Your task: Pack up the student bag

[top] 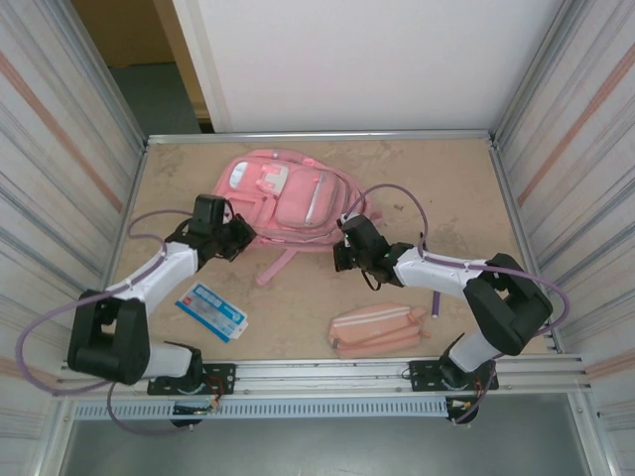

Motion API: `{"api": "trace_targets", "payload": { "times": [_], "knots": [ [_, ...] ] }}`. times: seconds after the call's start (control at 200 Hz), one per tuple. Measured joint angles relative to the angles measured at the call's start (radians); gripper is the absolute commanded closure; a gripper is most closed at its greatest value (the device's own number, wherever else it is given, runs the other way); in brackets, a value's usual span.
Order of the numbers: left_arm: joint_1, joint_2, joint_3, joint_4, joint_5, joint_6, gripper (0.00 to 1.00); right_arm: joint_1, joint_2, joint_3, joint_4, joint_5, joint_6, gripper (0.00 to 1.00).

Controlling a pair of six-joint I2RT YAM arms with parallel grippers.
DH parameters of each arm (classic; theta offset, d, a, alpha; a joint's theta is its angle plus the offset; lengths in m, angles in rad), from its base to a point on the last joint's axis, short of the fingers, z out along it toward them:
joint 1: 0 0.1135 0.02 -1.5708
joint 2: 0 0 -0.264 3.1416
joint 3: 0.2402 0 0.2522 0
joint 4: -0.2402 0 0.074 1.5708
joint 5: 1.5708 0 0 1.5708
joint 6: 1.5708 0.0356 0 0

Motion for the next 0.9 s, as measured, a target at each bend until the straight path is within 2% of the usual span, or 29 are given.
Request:
{"api": "trace_targets", "payload": {
  "times": [0.21,0.231,0.266,0.306,0.326,0.371,0.421,0.506,0.526,0.576,0.727,0.902],
  "knots": [
    [0.102,0.224,0.255,-0.053,0.029,0.085,1.00,-0.008,-0.010,0.004,-0.011,-0.084,-0.006,1.00],
    [0.110,0.246,0.283,-0.057,0.037,0.095,0.98,-0.008,-0.010,0.007,-0.011,-0.096,-0.006,1.00],
    [0.122,0.281,0.333,-0.074,0.054,0.112,0.89,-0.008,-0.010,0.013,-0.011,-0.122,-0.006,1.00],
    [0.133,0.323,0.397,-0.096,0.078,0.136,0.65,-0.008,-0.006,0.025,-0.011,-0.151,-0.005,1.00],
    [0.136,0.340,0.424,-0.103,0.082,0.144,0.57,-0.008,-0.003,0.034,-0.011,-0.166,-0.002,1.00],
    [0.145,0.383,0.497,-0.132,0.094,0.171,0.48,-0.008,0.012,0.056,-0.013,-0.206,0.007,1.00],
    [0.154,0.412,0.563,-0.163,0.101,0.190,0.44,-0.007,0.035,0.082,-0.015,-0.245,0.019,1.00],
    [0.165,0.390,0.573,-0.189,0.106,0.207,0.33,0.004,0.087,0.131,-0.022,-0.297,0.042,1.00],
    [0.166,0.376,0.560,-0.195,0.106,0.208,0.20,0.009,0.101,0.145,-0.023,-0.306,0.050,1.00],
    [0.164,0.316,0.488,-0.198,0.106,0.205,0.02,0.026,0.133,0.180,-0.028,-0.329,0.058,1.00],
    [0.103,0.097,0.236,-0.278,0.117,0.200,0.01,0.069,0.210,0.277,-0.024,-0.377,0.063,1.00],
    [0.017,-0.128,0.050,-0.322,0.121,0.167,0.04,0.085,0.261,0.301,0.003,-0.438,0.066,1.00]
  ]
}}
